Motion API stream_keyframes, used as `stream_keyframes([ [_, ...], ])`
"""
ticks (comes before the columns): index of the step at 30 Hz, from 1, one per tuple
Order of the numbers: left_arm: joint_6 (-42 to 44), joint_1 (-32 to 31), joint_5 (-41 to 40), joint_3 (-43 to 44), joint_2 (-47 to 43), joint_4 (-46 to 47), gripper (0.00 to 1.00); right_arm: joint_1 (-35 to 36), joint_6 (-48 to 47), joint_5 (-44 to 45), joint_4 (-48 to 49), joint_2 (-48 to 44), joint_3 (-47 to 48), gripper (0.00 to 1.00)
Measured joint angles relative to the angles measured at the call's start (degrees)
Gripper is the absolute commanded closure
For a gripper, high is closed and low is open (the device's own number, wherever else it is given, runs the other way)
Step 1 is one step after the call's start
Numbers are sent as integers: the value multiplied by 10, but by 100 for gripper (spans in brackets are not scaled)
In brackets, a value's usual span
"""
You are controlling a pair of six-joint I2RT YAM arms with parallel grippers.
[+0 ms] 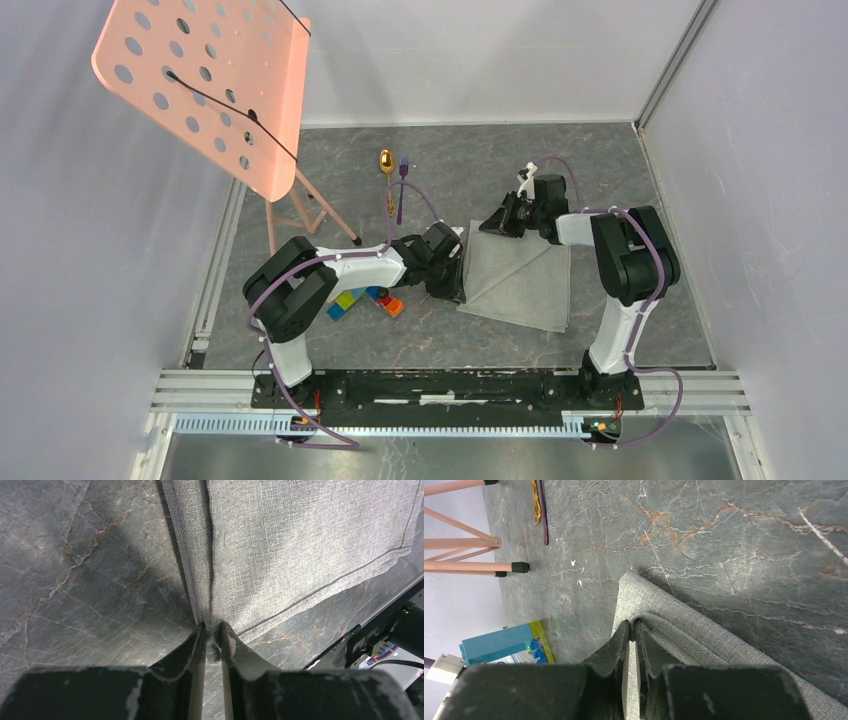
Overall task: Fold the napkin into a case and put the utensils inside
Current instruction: Fold the top corner of the square-folded napkin at the center of the board.
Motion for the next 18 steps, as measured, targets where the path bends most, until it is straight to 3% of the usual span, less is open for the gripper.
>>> stream_keyframes([
  [16, 0, 0, -1, -5, 0, 7, 83, 0, 1, 2, 0, 12, 17, 87],
  [18, 0, 0, -1, -5, 0, 8, 84, 1, 0, 3, 0, 16, 19, 83],
])
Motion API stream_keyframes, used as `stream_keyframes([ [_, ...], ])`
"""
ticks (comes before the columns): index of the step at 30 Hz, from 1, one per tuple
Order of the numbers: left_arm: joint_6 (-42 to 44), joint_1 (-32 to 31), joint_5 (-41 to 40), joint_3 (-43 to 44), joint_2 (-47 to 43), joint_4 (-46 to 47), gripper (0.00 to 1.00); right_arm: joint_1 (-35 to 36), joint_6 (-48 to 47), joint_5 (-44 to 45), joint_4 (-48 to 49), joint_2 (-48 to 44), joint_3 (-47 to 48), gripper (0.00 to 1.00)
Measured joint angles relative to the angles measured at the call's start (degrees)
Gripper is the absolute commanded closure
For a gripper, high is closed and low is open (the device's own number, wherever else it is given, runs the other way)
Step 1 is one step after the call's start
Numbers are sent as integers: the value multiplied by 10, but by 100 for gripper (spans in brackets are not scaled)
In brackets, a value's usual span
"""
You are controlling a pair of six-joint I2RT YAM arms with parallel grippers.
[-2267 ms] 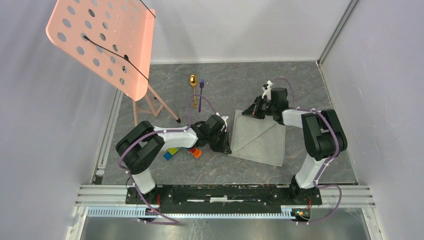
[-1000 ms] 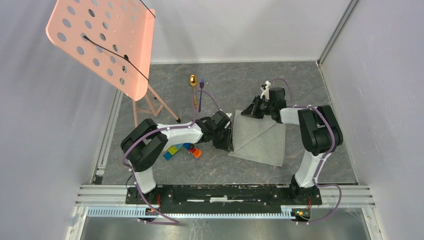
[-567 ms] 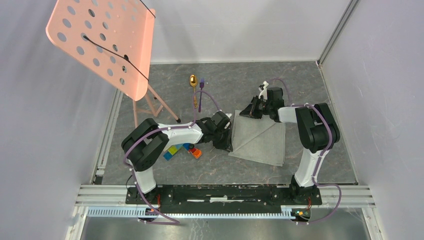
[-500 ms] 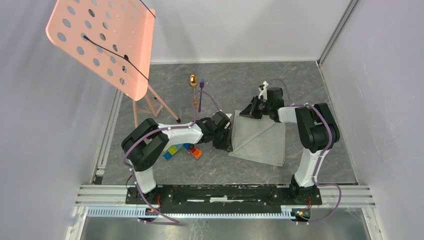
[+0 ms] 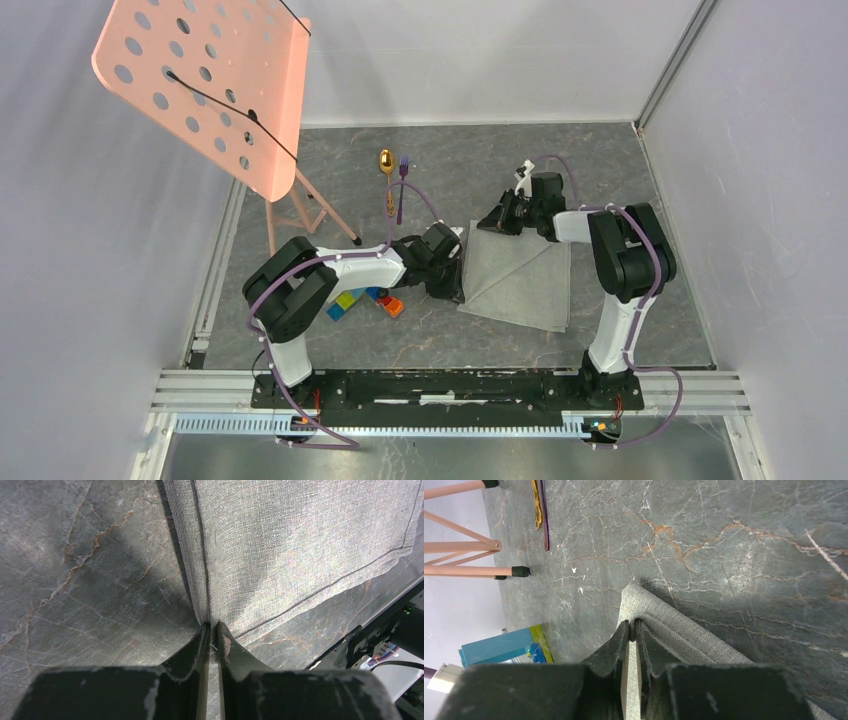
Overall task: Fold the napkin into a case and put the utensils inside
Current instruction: Fold the top corner of the square-folded napkin at the center of the board, then smooth out the upper triangle-folded napkin at the center of the board.
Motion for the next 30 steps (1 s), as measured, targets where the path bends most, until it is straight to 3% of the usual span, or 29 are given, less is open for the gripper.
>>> stream_keyframes([
  [3, 0, 0, 0, -1, 0, 1, 84, 0, -1, 1, 0, 5, 4, 69],
  [6, 0, 0, -2, -1, 0, 1, 87, 0, -17, 4, -14, 5, 14, 48],
  [8, 0, 0, -6, -1, 0, 1, 88, 0, -55, 9, -52, -2, 34, 34],
  [10, 0, 0, -7, -1, 0, 0, 88, 0, -101, 21, -98, -24, 52, 27],
  [15, 0, 0, -9, -1, 0, 0, 93, 2, -200, 22, -150, -193, 7, 23],
  [19, 0, 0, -9, -1, 1, 1, 97, 29, -189, -40, -48, -330, -177, 23],
  [24, 0, 0, -7, -1, 2, 3, 98, 61, -146, -104, 19, -310, -346, 23],
  [30, 0, 0, -5, -1, 3, 6, 98, 59, -117, -129, 118, -286, -357, 25],
])
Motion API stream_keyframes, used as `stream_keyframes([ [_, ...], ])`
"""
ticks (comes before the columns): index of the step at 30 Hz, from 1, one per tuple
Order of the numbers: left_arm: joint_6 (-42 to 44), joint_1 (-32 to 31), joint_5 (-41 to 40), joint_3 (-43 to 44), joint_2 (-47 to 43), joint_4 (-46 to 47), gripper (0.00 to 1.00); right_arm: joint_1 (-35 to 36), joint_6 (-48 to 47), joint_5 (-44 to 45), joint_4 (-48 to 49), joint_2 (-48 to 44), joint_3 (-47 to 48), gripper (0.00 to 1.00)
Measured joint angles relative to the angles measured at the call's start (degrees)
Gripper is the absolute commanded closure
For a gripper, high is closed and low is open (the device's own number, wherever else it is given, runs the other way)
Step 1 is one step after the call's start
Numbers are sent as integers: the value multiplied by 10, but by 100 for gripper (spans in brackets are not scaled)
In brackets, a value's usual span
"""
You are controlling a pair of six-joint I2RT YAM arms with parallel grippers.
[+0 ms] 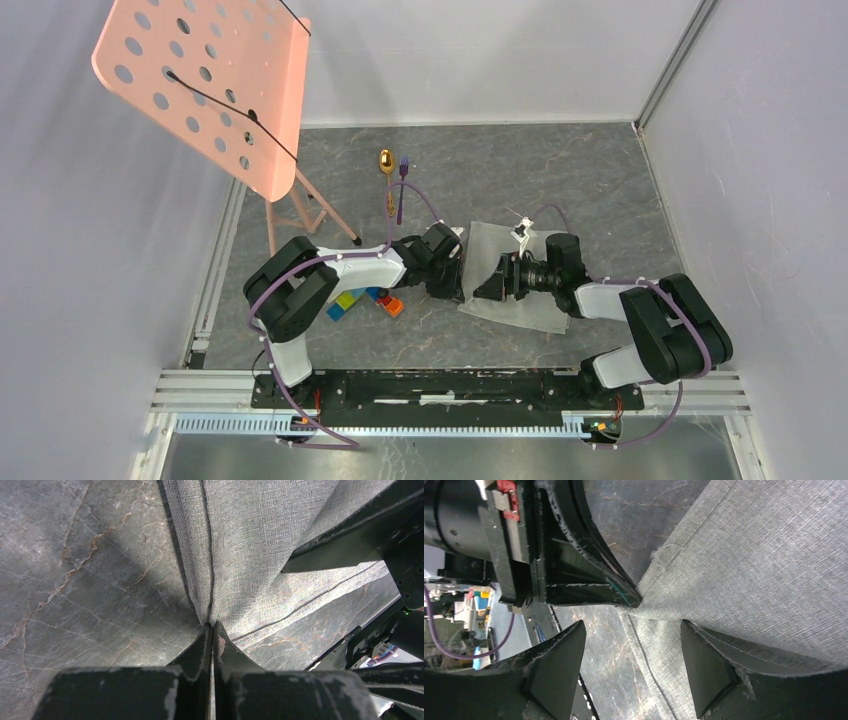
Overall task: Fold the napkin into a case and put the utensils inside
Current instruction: Smooth out the upper triangle-folded napkin at the center of the board.
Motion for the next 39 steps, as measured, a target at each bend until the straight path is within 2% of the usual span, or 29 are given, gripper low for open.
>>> stream_keyframes([
  [11, 0, 0, 0, 0, 0, 0, 98, 0, 103, -24, 120, -12, -24, 27],
  [20, 0, 0, 0, 0, 0, 0, 98, -6, 138, -23, 192, 71, -32, 29],
  [39, 0, 0, 0, 0, 0, 0, 98, -196, 41, -56, 106, 102, 12, 30],
])
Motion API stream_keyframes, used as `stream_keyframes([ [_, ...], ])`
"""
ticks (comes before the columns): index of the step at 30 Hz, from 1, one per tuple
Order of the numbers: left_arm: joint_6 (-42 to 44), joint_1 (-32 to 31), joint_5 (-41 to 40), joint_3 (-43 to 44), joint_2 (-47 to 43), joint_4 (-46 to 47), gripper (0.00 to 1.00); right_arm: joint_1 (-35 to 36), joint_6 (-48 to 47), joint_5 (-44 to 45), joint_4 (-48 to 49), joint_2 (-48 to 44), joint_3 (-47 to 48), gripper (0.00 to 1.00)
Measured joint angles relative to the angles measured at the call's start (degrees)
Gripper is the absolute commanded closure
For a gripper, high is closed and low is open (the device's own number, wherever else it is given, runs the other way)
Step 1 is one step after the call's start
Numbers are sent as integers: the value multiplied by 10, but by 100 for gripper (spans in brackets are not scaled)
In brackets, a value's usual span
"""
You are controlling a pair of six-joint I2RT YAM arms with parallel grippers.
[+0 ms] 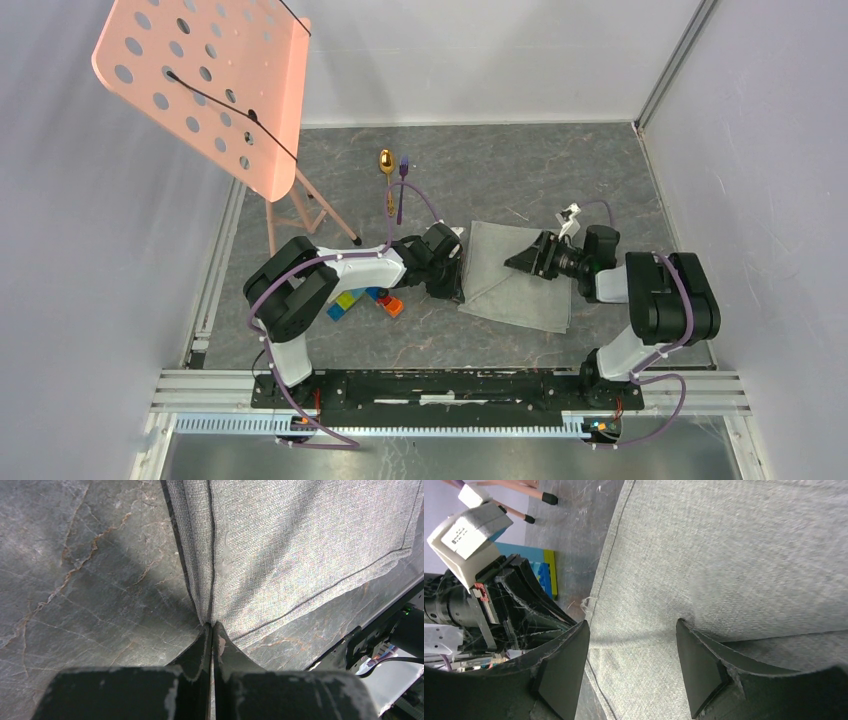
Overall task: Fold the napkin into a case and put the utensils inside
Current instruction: Smooth out the upper triangle-folded napkin at the center of the board.
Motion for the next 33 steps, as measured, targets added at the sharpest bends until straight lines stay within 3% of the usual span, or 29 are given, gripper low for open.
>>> stream_keyframes([
  [22, 0, 0, 1, 0, 0, 0, 98, -148, 32, -13, 35, 52, 43, 30],
  [33, 0, 0, 2, -1, 0, 1, 98, -202, 43, -9, 34, 108, 117, 32],
])
